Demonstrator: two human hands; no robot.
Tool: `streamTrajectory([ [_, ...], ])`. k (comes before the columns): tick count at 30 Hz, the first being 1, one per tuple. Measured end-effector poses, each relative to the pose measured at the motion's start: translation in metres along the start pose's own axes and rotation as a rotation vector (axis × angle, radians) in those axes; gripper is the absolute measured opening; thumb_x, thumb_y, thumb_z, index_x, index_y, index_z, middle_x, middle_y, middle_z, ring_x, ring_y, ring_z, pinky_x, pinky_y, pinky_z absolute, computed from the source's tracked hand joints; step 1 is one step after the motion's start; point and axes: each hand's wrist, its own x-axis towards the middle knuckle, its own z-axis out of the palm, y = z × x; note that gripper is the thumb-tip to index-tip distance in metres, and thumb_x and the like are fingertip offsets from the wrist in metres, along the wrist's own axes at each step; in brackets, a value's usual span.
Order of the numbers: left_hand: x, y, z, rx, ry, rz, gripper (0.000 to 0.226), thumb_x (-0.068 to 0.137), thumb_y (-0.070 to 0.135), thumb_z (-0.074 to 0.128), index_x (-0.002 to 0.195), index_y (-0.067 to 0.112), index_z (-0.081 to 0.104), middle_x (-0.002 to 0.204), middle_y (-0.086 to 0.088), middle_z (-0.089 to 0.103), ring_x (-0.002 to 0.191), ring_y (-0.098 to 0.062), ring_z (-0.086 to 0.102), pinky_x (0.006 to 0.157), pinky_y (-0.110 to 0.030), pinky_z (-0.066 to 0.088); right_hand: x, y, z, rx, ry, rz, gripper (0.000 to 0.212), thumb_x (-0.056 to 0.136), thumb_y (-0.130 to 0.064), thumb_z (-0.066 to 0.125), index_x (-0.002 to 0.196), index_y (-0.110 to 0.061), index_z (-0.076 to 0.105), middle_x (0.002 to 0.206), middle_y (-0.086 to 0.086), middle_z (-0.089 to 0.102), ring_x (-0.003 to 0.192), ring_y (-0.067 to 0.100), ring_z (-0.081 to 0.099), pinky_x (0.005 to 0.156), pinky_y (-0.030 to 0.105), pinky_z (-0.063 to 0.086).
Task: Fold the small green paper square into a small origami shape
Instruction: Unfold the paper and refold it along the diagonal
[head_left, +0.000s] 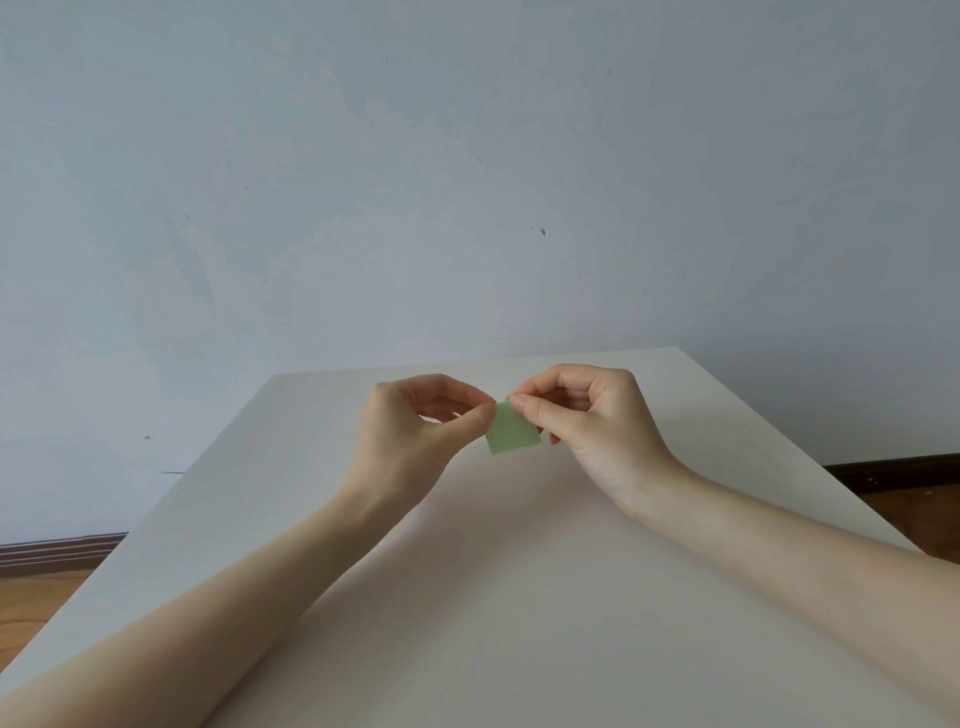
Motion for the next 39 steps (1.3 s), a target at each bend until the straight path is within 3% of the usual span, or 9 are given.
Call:
streamTrajectory([
  [4, -0.0013, -0.0006, -0.0006, 0.064, 0.025, 0.089, 0.016, 0.072, 0.015, 0.07, 0.076, 0.03, 0.071, 0.072, 0.015, 0.07, 0.061, 0.001, 0.053, 0.055, -0.007, 0.038, -0.0012, 0.0008, 0.0009, -0.043, 0.014, -0.041, 0.015, 0.08, -0.006, 0.068, 0.067, -0.015, 0.07, 0.064, -0.009, 0.066, 0.058, 0.004, 0.053, 0.056, 0.013, 0.041],
  [10, -0.0019, 0.0002, 0.0, 0.134, 0.024, 0.101, 0.009, 0.07, 0.02, 0.072, 0.064, 0.025, 0.071, 0.061, 0.017, 0.067, 0.058, 0.002, 0.053, 0.05, -0.007, 0.035, -0.0024, 0.0016, 0.0013, -0.088, 0.003, -0.078, 0.011, 0.079, -0.008, 0.069, 0.07, -0.013, 0.072, 0.068, -0.004, 0.07, 0.064, 0.01, 0.06, 0.065, 0.021, 0.049],
  [15, -0.0009, -0.0002, 0.0001, 0.131, 0.015, 0.105, 0.012, 0.069, 0.015, 0.071, 0.061, 0.023, 0.068, 0.062, 0.013, 0.068, 0.06, -0.001, 0.057, 0.052, -0.009, 0.038, -0.0035, 0.0016, 0.0022, -0.107, -0.014, -0.088, 0.011, 0.079, -0.008, 0.07, 0.07, -0.014, 0.073, 0.068, -0.005, 0.071, 0.062, 0.007, 0.059, 0.063, 0.018, 0.046],
  [20, 0.0017, 0.002, -0.0017, 0.127, 0.013, 0.065, 0.007, 0.068, 0.017, 0.07, 0.063, 0.022, 0.071, 0.063, 0.012, 0.07, 0.063, -0.002, 0.06, 0.056, -0.01, 0.044, -0.0017, 0.0012, 0.0011, -0.107, -0.002, -0.083, 0.012, 0.079, -0.009, 0.07, 0.07, -0.017, 0.073, 0.07, -0.005, 0.071, 0.063, 0.006, 0.059, 0.064, 0.019, 0.047],
  [26, 0.0021, 0.0045, -0.0045, 0.125, 0.018, 0.014, 0.009, 0.07, 0.013, 0.07, 0.066, 0.02, 0.073, 0.058, 0.016, 0.068, 0.058, 0.006, 0.058, 0.051, -0.004, 0.039, -0.0002, 0.0015, 0.0006, -0.106, 0.021, -0.072, 0.012, 0.079, -0.009, 0.07, 0.069, -0.016, 0.072, 0.069, -0.006, 0.07, 0.063, 0.007, 0.058, 0.065, 0.022, 0.047],
  [34, 0.0009, 0.0065, -0.0046, 0.136, 0.031, -0.01, 0.006, 0.072, 0.013, 0.072, 0.068, 0.018, 0.073, 0.052, 0.02, 0.064, 0.053, 0.007, 0.058, 0.046, -0.004, 0.036, -0.001, 0.0028, 0.0011, -0.112, 0.046, -0.064, 0.013, 0.079, -0.01, 0.07, 0.068, -0.018, 0.071, 0.067, -0.011, 0.069, 0.061, 0.002, 0.057, 0.064, 0.015, 0.045],
  [39, 0.0035, 0.0009, -0.0067, 0.131, 0.073, -0.083, 0.01, 0.071, 0.012, 0.071, 0.068, 0.02, 0.074, 0.061, 0.009, 0.07, 0.054, 0.005, 0.06, 0.045, -0.004, 0.038, 0.001, 0.0035, -0.0022, -0.081, 0.094, -0.049, 0.012, 0.08, -0.01, 0.07, 0.069, -0.016, 0.071, 0.068, -0.009, 0.069, 0.064, 0.004, 0.058, 0.066, 0.016, 0.046],
])
